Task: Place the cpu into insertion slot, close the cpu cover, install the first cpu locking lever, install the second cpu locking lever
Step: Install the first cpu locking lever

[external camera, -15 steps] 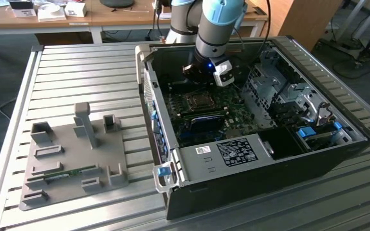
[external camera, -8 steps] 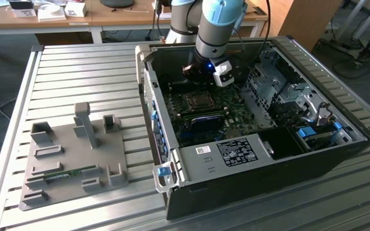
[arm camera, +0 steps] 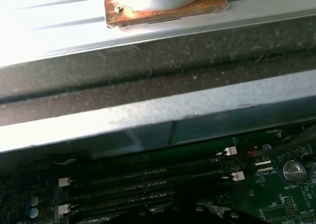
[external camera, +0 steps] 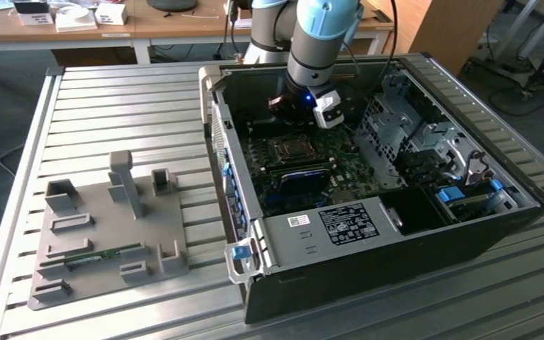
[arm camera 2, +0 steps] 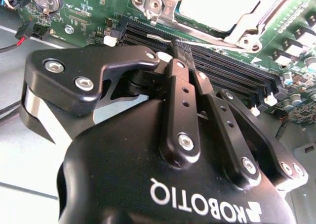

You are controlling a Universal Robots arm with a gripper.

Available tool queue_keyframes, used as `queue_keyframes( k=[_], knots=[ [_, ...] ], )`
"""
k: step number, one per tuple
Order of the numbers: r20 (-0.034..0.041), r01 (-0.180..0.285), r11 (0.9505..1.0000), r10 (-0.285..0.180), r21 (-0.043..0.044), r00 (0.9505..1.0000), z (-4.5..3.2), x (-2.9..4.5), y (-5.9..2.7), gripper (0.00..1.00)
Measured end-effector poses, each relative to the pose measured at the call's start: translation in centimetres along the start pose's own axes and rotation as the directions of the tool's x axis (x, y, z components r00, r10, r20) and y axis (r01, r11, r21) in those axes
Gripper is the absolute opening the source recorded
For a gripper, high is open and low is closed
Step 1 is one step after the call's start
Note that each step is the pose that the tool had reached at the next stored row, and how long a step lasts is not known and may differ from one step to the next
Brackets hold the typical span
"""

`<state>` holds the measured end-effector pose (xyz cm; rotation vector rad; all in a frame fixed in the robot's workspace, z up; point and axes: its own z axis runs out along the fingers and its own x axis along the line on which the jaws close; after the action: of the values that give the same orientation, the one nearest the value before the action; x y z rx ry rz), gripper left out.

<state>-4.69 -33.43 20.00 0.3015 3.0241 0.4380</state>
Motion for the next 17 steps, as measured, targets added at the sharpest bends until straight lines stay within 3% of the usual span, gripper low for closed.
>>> queue_keyframes(
  k=[17],
  knots=[
    [0.0041, -0.005, 1.0, 0.005, 0.0084, 1.0, 0.45, 0.03, -0.12, 0.11]
  ],
)
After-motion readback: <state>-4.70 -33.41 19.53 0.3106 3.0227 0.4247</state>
